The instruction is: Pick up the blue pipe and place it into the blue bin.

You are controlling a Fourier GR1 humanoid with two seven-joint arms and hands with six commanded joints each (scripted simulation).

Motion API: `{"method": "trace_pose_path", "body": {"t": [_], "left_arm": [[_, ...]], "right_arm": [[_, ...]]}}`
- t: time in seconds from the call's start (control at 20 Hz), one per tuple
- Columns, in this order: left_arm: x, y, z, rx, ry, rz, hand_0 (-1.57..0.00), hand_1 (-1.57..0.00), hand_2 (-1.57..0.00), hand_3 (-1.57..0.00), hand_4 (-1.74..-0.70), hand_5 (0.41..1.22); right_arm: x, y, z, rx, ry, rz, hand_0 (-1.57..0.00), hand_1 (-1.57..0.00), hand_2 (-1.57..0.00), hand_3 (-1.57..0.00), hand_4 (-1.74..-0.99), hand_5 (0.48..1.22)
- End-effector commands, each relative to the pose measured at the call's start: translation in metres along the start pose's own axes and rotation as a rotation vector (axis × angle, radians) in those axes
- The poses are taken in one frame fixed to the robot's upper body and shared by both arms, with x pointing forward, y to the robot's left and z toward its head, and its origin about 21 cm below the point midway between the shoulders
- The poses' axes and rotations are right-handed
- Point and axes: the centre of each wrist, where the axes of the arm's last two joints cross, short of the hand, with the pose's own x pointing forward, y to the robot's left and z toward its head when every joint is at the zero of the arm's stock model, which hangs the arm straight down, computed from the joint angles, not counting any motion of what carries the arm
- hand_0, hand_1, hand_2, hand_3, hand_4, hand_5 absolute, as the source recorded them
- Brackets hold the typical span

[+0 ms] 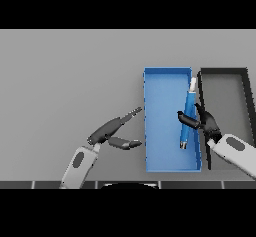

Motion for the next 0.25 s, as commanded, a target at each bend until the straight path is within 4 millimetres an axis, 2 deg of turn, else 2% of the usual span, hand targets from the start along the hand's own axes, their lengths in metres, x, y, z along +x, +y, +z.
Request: {"method": "trace_pose_path", "body": {"t": [0.0,0.2], "left_arm": [[-0.0015,0.0002,0.0011,0.004,-0.007,0.001,0.0,0.0,0.0,0.0,-0.88,0.431],[0.0002,-0.0007,0.0061,-0.003,-0.016,0.0,0.0,0.0,0.0,0.0,-0.88,0.431]], "right_arm": [[0.0008,0.0006,0.0011,0.004,-0.003,-0.004,-0.01,-0.01,-0.01,0.0,-1.022,0.661],[0.0028,0.0035,0.0027,0.016,-0.001,0.009,-0.01,-0.01,-0.01,0.0,-1.022,0.643]]}}
